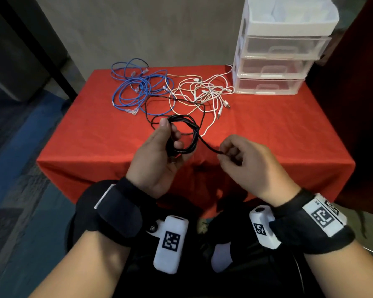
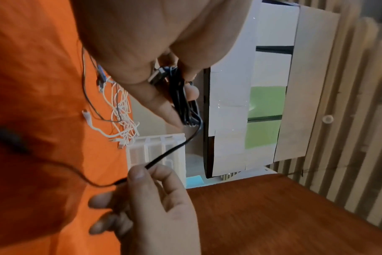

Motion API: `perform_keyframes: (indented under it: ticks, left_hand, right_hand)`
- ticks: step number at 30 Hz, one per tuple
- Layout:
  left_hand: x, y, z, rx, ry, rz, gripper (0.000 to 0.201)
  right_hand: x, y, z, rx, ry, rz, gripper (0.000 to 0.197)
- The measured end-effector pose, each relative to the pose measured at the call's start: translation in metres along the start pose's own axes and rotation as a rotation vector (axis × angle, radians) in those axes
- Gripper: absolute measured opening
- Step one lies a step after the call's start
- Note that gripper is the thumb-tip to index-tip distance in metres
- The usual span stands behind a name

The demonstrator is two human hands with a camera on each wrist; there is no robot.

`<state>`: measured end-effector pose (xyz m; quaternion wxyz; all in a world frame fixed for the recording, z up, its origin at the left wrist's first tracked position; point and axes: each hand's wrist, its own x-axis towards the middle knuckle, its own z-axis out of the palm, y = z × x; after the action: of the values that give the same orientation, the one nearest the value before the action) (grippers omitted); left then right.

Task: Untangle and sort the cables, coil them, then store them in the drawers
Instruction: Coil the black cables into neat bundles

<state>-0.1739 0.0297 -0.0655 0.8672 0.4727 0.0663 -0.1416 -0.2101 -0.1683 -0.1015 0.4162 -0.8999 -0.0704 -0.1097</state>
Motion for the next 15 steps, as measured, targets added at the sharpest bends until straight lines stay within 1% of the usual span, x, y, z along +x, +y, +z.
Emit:
perform_keyframes:
  ticks: [1,3,5,6,7,9,10,12,13,15]
  left_hand:
    - [-0.001,-0.001,0.002,-0.060,0.007,-0.033,0.027]
    - [-0.002,-0.001,0.004,-0.176,0.027,-0.099,0.029]
    - [-0.001,-0.002,0.005,-0.230,0.057,-0.155,0.030]
    - [-0.001,-0.003,0.006,-0.232,0.071,-0.177,0.030]
    - [-0.001,-0.005,0.007,-0.215,0.082,-0.193,0.030]
    - [-0.002,-0.008,0.010,-0.140,0.094,-0.208,0.030]
    - [-0.003,-0.010,0.011,-0.105,0.097,-0.210,0.030]
    - [-0.004,-0.013,0.011,-0.062,0.092,-0.209,0.029]
    - [-0.005,-0.014,0.011,-0.046,0.084,-0.208,0.028]
    - [-0.007,-0.017,0.010,-0.010,0.066,-0.207,0.028]
  right_hand:
    - [0.001,0.000,0.002,0.030,0.056,0.011,0.010]
    - [0.004,-0.005,0.006,0.244,0.170,0.073,0.007]
    - [0.005,-0.015,0.009,0.444,0.254,0.100,0.007]
    - [0.005,-0.021,0.010,0.507,0.277,0.097,0.005]
    - [0.005,-0.027,0.012,0.557,0.294,0.098,0.009]
    - [0.005,-0.037,0.015,0.613,0.322,0.118,0.024]
    - [0.006,-0.039,0.016,0.641,0.334,0.131,0.025]
    - [0.010,-0.041,0.017,0.743,0.352,0.184,0.015]
    - [0.012,-0.042,0.017,0.821,0.360,0.218,0.013]
    - [0.015,-0.043,0.015,0.975,0.359,0.266,0.015]
